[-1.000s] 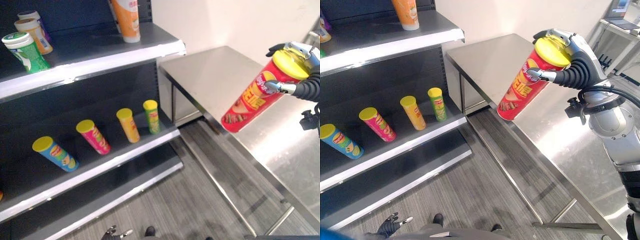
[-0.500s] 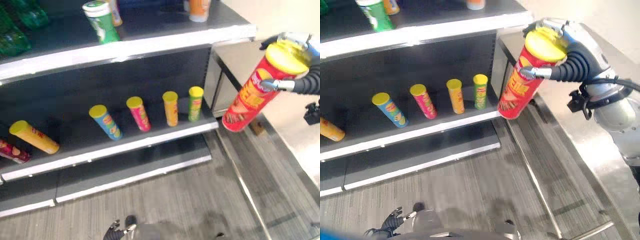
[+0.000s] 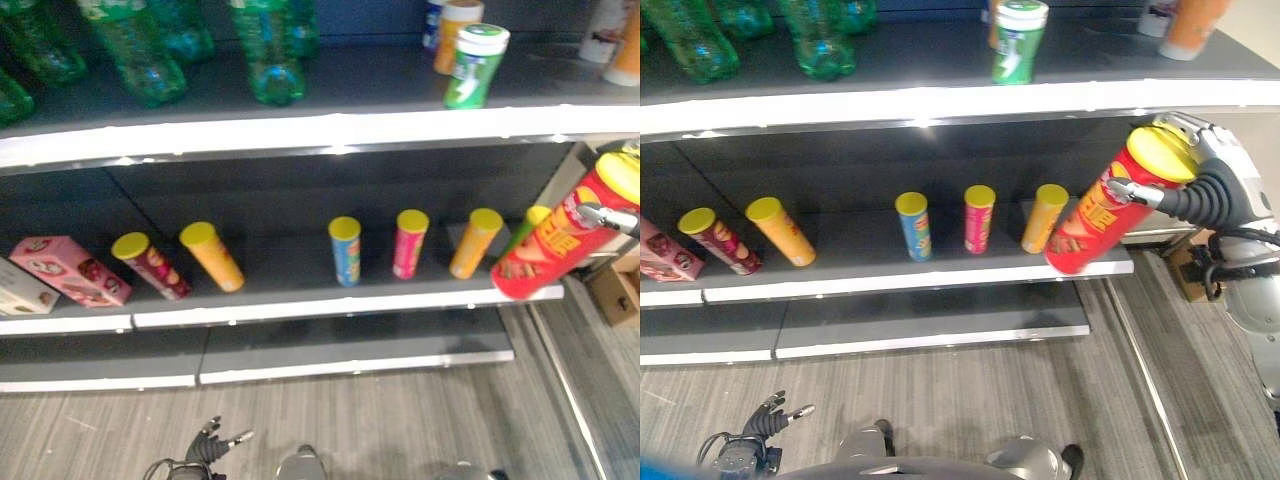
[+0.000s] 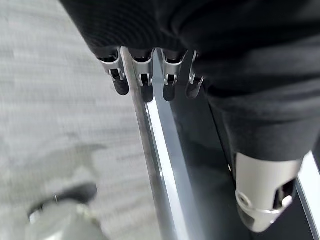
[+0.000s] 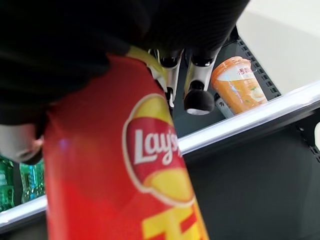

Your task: Put the goods on the table back onto the shelves and tidy them up.

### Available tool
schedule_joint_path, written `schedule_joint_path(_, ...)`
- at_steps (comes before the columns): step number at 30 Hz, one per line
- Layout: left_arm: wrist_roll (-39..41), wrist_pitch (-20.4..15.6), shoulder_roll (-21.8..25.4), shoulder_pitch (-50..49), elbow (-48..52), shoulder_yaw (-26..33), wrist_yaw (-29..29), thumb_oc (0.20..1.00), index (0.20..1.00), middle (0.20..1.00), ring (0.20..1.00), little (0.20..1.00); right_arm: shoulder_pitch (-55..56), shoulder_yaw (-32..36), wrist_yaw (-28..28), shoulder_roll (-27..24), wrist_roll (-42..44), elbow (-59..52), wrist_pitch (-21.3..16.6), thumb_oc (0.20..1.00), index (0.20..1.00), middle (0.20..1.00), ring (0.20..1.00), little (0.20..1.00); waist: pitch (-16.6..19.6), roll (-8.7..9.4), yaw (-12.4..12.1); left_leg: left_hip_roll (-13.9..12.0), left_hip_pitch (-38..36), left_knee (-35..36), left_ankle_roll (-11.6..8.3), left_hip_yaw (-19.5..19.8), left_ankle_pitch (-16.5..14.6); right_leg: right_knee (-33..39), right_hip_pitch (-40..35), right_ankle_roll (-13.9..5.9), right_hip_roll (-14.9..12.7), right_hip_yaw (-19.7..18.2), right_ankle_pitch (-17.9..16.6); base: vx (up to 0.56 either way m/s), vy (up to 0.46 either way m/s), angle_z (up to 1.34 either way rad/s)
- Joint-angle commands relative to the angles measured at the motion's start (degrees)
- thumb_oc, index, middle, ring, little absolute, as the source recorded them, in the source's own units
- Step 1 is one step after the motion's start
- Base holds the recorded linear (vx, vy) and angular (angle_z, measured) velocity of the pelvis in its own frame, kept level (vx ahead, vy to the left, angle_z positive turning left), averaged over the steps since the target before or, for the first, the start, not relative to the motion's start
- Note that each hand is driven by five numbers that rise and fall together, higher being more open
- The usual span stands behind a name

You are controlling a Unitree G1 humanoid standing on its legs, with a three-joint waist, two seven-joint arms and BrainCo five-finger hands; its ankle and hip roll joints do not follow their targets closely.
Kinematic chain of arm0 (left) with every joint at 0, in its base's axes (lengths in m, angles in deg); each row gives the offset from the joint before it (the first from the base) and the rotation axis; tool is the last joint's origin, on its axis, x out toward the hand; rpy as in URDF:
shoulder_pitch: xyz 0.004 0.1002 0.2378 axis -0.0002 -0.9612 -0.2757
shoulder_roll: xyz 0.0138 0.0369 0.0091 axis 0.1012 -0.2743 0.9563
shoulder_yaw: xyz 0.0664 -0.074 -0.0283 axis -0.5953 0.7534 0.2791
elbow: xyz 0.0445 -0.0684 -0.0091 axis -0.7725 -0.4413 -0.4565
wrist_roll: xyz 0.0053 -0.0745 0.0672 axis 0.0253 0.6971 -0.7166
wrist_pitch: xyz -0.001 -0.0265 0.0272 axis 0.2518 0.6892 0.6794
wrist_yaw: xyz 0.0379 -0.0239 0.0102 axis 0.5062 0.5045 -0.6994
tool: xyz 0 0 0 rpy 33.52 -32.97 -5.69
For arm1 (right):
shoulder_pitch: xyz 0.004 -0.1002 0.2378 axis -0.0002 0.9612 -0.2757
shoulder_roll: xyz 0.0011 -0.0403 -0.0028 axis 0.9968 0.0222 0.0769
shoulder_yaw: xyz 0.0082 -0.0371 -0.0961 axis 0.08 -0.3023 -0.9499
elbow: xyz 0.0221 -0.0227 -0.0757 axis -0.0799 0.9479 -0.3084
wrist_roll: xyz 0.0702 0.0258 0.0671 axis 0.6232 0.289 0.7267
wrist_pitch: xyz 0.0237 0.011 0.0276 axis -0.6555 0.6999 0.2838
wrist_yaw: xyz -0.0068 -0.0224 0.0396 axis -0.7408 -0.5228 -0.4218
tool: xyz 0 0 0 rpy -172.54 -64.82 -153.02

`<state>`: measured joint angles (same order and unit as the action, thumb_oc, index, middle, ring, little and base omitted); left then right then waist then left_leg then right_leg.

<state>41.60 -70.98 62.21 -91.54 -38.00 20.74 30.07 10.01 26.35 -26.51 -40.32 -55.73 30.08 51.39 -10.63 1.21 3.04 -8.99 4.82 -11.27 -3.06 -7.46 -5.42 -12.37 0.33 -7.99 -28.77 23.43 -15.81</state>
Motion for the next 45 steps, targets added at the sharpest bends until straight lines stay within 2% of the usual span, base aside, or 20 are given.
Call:
schedule_joint_path(1, -2.91, -0.87, 3.12, 1.12, 1.76, 0.96, 1.91, 1.0, 1.0, 1.0, 1.0, 1.0, -8.2, 5.58, -2.14, -2.92, 2.71, -2.86, -2.42, 0.2, 0.2, 0.2, 0.2, 0.2, -0.33, 0.65, 1.06, -1.42, -9.28, 14.64, -2.9, -1.72, 3.75, -0.38, 2.69, -2.13, 10.71, -2.86, 14.34, 0.01, 0.434, 0.01)
schedule_joint_path(2, -2.54, -0.67, 2.74, 1.33, 1.34, 1.26, 2.0, 1.0, 1.0, 1.0, 1.0, 1.0, -7.7, 5.69, -1.91, -3.19, 3.06, -2.64, -2.54, 0.2, 0.2, 0.2, 0.2, 0.2, -0.25, 0.67, 1.55, -0.58, -9.71, 15.49, -2.65, -1.55, 4.18, -0.94, 3.82, -1.1, 14.58, -4.26, 16.78, 0.0, 0.168, 0.21)
schedule_joint_path(3, -2.54, -0.68, 2.72, 1.39, 1.32, 1.24, 2.01, 1.0, 1.0, 1.0, 1.0, 1.0, -7.7, 5.75, -1.9, -3.23, 3.09, -2.61, -2.56, 0.2, 0.2, 0.2, 0.2, 0.2, -0.15, 0.61, 1.49, -0.65, -9.51, 15.57, -2.69, -1.59, 4.43, -0.89, 4.06, -0.91, 14.67, -4.26, 16.65, 0.03, 0.173, 0.29)
schedule_joint_path(4, -2.47, -0.63, 1.87, 1.84, 0.94, 1.1, 2.1, 1.0, 1.0, 1.0, 1.0, 1.0, -7.19, 5.97, -1.35, -3.55, 3.61, -2.78, -2.94, 0.2, 0.2, 0.2, 0.2, 0.2, -0.33, 1.27, 2.28, 1.35, -10.16, 15.55, -2.23, -1.11, 4.17, -0.59, 4.07, 0.23, 20.32, -6.67, 19.24, 0.01, 0.099, 0.28)
schedule_joint_path(5, -2.47, -0.65, 1.87, 1.91, 0.91, 1.09, 2.09, 1.0, 1.0, 1.0, 1.0, 1.0, -7.2, 6.03, -1.34, -3.55, 3.63, -2.77, -2.95, 0.2, 0.2, 0.2, 0.2, 0.2, -0.33, 1.27, 2.26, 1.37, -10.01, 15.61, -2.2, -1.11, 4.44, -0.32, 4.12, 0.31, 20.34, -6.63, 18.91, 0.05, 0.151, 0.09)
schedule_joint_path(6, -2.57, -0.52, 0.78, 2.36, 0.49, 0.43, 2.38, 1.0, 1.0, 1.0, 1.0, 1.0, -7.76, 5.27, -1.16, -4.13, 3.91, -2.88, -3.45, 0.2, 0.2, 0.2, 0.2, 0.2, -0.15, 2.12, 2.36, 3.27, -10.4, 15.49, -1.82, -1.12, 3.86, 1.35, 3.05, 1.57, 24.04, -7.78, 19.65, 0.02, 0.051, 0.08)
schedule_joint_path(9, -2.45, -0.73, -0.84, 2.4, 0.53, -0.08, 2.59, 1.0, 1.0, 1.0, 1.0, 1.0, -8.71, 3.79, -0.67, -4.59, 3.57, -3.23, -3.51, 0.2, 0.2, 0.2, 0.2, 0.2, 0.73, 3.71, 1.79, 5.17, -9.98, 15.44, -1.52, -1.23, 3.61, 8.98, -0.58, 2.82, 25.38, -8.39, 19.0, 0.05, -0.011, 0.01)
schedule_joint_path(15, -2.23, -0.56, -3.35, 1.27, 0.36, -0.46, 2.69, 1.0, 1.0, 1.0, 1.0, 1.0, -10.91, 0.83, 0.32, -5.7, 4.51, -4.45, -3.71, 0.2, 0.2, 0.2, 0.2, 0.2, 1.93, 4.05, 1.28, 4.91, -9.73, 11.07, -2.19, -3.05, 1.34, 15.42, -4.47, 2.32, 25.95, -9.56, 16.97, 0.06, -0.034, -0.15)
schedule_joint_path(19, -1.3, -0.29, -4.11, 2.04, 1.64, -1.37, 2.61, 1.0, 1.0, 1.0, 1.0, 1.0, -12.83, -0.98, 1.01, -6.85, 4.76, -5.72, -3.68, 0.2, 0.2, 0.2, 0.2, 0.2, -0.25, 4.72, 1.06, 3.98, -4.31, -1.09, -3.91, -4.04, -2.15, 15.64, -5.35, 3.2, 24.63, -8.73, 17.55, -0.06, -0.008, 0.07)
schedule_joint_path(23, -0.67, -0.43, -4.51, 1.19, 1.59, -0.57, 1.96, 1.0, 1.0, 1.0, 1.0, 1.0, -14.67, -3.93, 1.6, -7.24, 4.85, -6.28, -3.69, 0.2, 0.2, 0.2, 0.2, 0.2, -0.61, 4.73, 0.78, -3.39, -3.92, -2.27, -5.75, -3.78, -0.29, 15.82, -5.82, 2.51, 22.05, -9.07, 17.43, 0.02, 0.184, 0.0)
schedule_joint_path(26, 0.08, -0.97, -3.91, 1.53, 1.08, 0.18, 0.82, 1.0, 1.0, 1.0, 1.0, 1.0, -15.22, -4.88, 1.11, -7.93, 4.96, -5.98, -4.02, 0.2, 0.2, 0.2, 0.2, 0.2, -0.04, 4.24, 1.44, -11.43, -6.46, 4.09, -7.38, -0.82, 7.04, 14.85, -3.12, 0.68, 18.71, -10.04, 17.58, -0.03, 0.409, -0.14)
schedule_joint_path(27, 0.14, -1.19, -3.44, 1.6, 1.1, 0.46, 0.28, 1.0, 1.0, 1.0, 1.0, 1.0, -13.93, -3.93, 1.11, -8.67, 4.64, -5.92, -4.0, 0.2, 0.2, 0.2, 0.2, 0.2, 0.64, 2.93, 2.24, -15.67, -7.59, 8.08, -9.5, 0.18, 13.21, 14.19, -1.89, -0.88, 17.09, -10.59, 17.75, -0.04, 0.434, -0.14)
schedule_joint_path(29, 0.07, -1.29, -3.06, 1.47, 1.46, 0.38, -0.18, 1.0, 1.0, 1.0, 1.0, 1.0, -11.84, -2.26, 1.12, -9.38, 4.37, -5.86, -3.83, 0.2, 0.2, 0.2, 0.2, 0.2, 1.13, 1.14, 2.32, -16.37, -8.66, 10.62, -11.31, 2.54, 15.77, 13.03, -0.92, -2.15, 16.08, -11.43, 17.72, -0.02, 0.427, 0.04)
schedule_joint_path(30, 0.07, -1.28, -3.09, 1.48, 1.48, 0.24, -0.2, 1.0, 1.0, 1.0, 1.0, 1.0, -11.49, -1.94, 1.14, -9.41, 4.4, -5.96, -3.83, 0.2, 0.2, 0.2, 0.2, 0.2, 1.2, 1.06, 2.28, -16.39, -8.6, 10.71, -11.33, 2.64, 15.83, 12.9, -0.85, -2.16, 16.09, -11.35, 17.79, 0.05, 0.545, 0.18)
schedule_joint_path(32, -0.29, -1.15, -3.28, 1.38, 1.65, -0.39, 0.25, 1.0, 1.0, 1.0, 1.0, 1.0, -8.82, 0.73, 1.79, -8.9, 3.96, -6.09, -3.16, 0.2, 0.2, 0.2, 0.2, 0.2, 1.9, -0.62, 3.11, -13.4, -9.51, 12.24, -11.84, 3.87, 8.95, 11.12, -1.3, -3.31, 13.09, -11.8, 16.58, 0.09, 0.457, 0.11)
schedule_joint_path(34, -0.6, -1.48, -2.85, 1.35, 1.65, -0.64, 0.31, 1.0, 1.0, 1.0, 1.0, 1.0, -8.24, 1.48, 1.61, -8.57, 3.88, -5.77, -3.09, 0.2, 0.2, 0.2, 0.2, 0.2, 1.61, -0.52, 2.99, -12.13, -9.58, 11.77, -11.81, 3.64, 7.6, 10.46, -1.32, -4.03, 11.21, -11.86, 15.72, 0.04, 0.291, 0.39)
schedule_joint_path(36, -1.73, -1.58, -2.01, 1.61, 1.43, -0.92, 0.9, 1.0, 1.0, 1.0, 1.0, 1.0, -8.16, 1.28, 1.52, -7.26, 2.6, -4.85, -2.1, 0.2, 0.2, 0.2, 0.2, 0.2, 1.67, -0.15, 2.98, -8.22, -11.99, 15.4, -10.22, 1.82, 3.63, 9.88, -0.76, -6.67, 7.11, -11.95, 12.0, 0.04, 0.442, 0.49)
schedule_joint_path(40, -2.26, -1.19, -0.28, 1.6, 0.03, 1.47, 0.47, 1.0, 1.0, 1.0, 1.0, 1.0, -8.52, 0.76, 0.74, -4.52, 1.12, -4.67, -1.14, 0.2, 0.2, 0.2, 0.2, 0.2, 0.71, 1.27, 1.72, -1.96, -13.24, 16.27, -6.19, -0.69, 0.38, 7.45, 1.81, -7.01, 1.25, -9.86, 2.94, -0.04, 0.425, -0.04)
schedule_joint_path(44, -2.4, -0.73, 0.29, 0.63, -0.9, 3.08, 0.45, 1.0, 1.0, 1.0, 1.0, 1.0, -9.99, -0.89, 0.46, -3.97, 0.14, -3.91, -0.59, 0.2, 0.2, 0.2, 0.2, 0.2, -0.46, 1.92, 0.34, 1.44, -14.38, 16.27, -3.75, -1.89, -0.73, 4.21, 2.12, -6.64, -2.23, -5.92, 0.27, -0.02, 0.284, -0.07)
schedule_joint_path(45, -2.39, -0.37, 0.38, 0.58, -1.17, 3.28, 0.72, 1.0, 1.0, 1.0, 1.0, 1.0, -10.41, -1.8, 0.71, -3.91, 0.52, -3.77, -0.55, 0.2, 0.2, 0.2, 0.2, 0.2, -1.05, 1.83, 0.24, 1.38, -14.64, 16.27, -3.43, -1.78, -0.96, 2.26, 2.28, -6.1, -1.24, -6.07, 2.17, -0.03, 0.31, 0.02)
